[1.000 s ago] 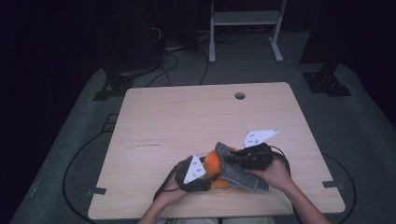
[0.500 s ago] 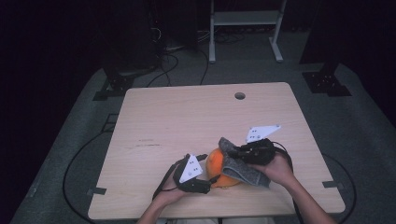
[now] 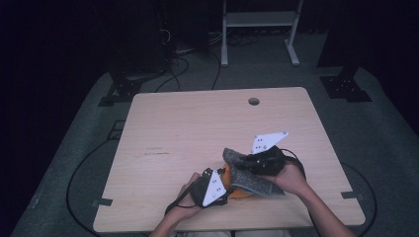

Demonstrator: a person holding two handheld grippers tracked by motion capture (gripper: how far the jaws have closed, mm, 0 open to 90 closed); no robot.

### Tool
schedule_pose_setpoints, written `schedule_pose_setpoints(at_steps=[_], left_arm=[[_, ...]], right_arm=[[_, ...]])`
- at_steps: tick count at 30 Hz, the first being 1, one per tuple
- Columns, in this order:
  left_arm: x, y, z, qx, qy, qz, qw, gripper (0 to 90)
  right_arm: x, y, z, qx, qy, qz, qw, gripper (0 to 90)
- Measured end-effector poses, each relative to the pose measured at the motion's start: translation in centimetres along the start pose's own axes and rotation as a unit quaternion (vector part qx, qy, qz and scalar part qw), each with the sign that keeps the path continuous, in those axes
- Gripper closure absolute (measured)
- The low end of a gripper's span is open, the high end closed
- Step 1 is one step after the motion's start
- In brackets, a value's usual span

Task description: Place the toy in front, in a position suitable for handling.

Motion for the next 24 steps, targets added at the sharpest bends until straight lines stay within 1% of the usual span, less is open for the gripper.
schedule_pose_setpoints(at_steps=[1,3,4,5,7,8,9,11,13,14,15,16,17,18,19,20,21,22,23,24], left_arm=[[-0.1,0.0,0.0,0.001,0.006,-0.003,1.0000,41.9],[-0.4,0.0,-0.2,-0.007,0.023,0.000,0.9997,42.3],[-0.6,0.0,-0.3,-0.010,0.033,0.001,0.9994,42.4],[-0.8,0.0,-0.5,-0.011,0.041,0.000,0.9991,42.4],[-1.2,-0.1,-0.7,-0.010,0.048,0.000,0.9988,42.3],[-1.3,-0.1,-0.8,-0.009,0.047,-0.001,0.9988,42.3],[-1.4,-0.2,-0.9,-0.007,0.044,-0.005,0.9990,42.3],[-1.5,-0.3,-1.0,-0.004,0.045,-0.008,0.9990,42.3],[-1.7,-0.4,-1.2,-0.002,0.048,-0.013,0.9988,42.3],[-1.8,-0.4,-1.3,0.001,0.050,-0.015,0.9986,42.1],[-2.0,-0.4,-1.4,0.003,0.053,-0.019,0.9984,41.8],[-2.2,-0.3,-1.5,0.003,0.055,-0.020,0.9983,41.4],[-2.2,-0.2,-1.6,-0.002,0.064,-0.016,0.9978,40.8],[-2.0,0.1,-1.8,-0.014,0.071,-0.011,0.9973,39.4],[-1.6,0.4,-2.1,-0.027,0.088,0.006,0.9958,37.8],[-1.1,0.8,-2.4,-0.031,0.100,0.026,0.9942,36.1],[-0.5,1.3,-2.8,-0.024,0.104,0.054,0.9928,36.0],[0.0,1.6,-3.2,-0.017,0.110,0.074,0.9911,36.9],[0.3,1.6,-3.3,-0.010,0.106,0.082,0.9909,36.9],[0.3,1.5,-3.3,-0.008,0.097,0.080,0.9920,36.9]], right_arm=[[-0.2,0.0,0.2,-0.002,-0.004,-0.001,1.0000,80.9],[-0.7,0.1,0.9,-0.006,-0.020,0.002,0.9998,80.9],[-1.1,0.2,1.4,-0.015,-0.023,0.005,0.9996,80.9],[-1.5,0.3,1.8,-0.021,-0.032,0.005,0.9993,80.9],[-2.6,0.5,2.6,-0.033,-0.041,0.000,0.9986,80.9],[-3.3,0.6,2.8,-0.039,-0.046,-0.002,0.9982,80.9],[-3.9,0.8,3.1,-0.040,-0.054,0.000,0.9978,80.9],[-4.8,1.1,3.4,-0.044,-0.068,0.003,0.9967,80.9],[-5.6,1.5,3.6,-0.054,-0.073,0.001,0.9959,80.8],[-6.0,1.8,3.5,-0.055,-0.078,0.000,0.9954,80.8],[-6.2,2.1,3.4,-0.053,-0.082,0.005,0.9952,80.9],[-6.3,2.5,3.0,-0.043,-0.086,0.015,0.9953,80.8],[-6.3,2.9,2.4,-0.030,-0.086,0.025,0.9956,80.8],[-6.3,3.1,1.8,-0.022,-0.080,0.031,0.9960,80.7],[-6.4,3.2,1.2,-0.013,-0.074,0.032,0.9966,80.7],[-6.6,3.1,0.7,-0.011,-0.066,0.029,0.9973,80.6],[-6.8,2.9,0.5,-0.013,-0.061,0.024,0.9978,80.6],[-6.9,2.8,0.4,-0.010,-0.063,0.028,0.9976,80.6],[-6.9,2.6,0.3,-0.004,-0.070,0.031,0.9971,80.6],[-6.8,2.5,0.3,-0.003,-0.068,0.031,0.9972,80.6]])
Point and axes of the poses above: each handheld gripper's, and its own axes: y roughly backward along the jaws, x roughly out of its top, z roughly to its right, the point moved 8 cm from there along -y, roughly forward along the jaws, and after that the axes turned 6 degrees about -x, right-handed, at the moved point
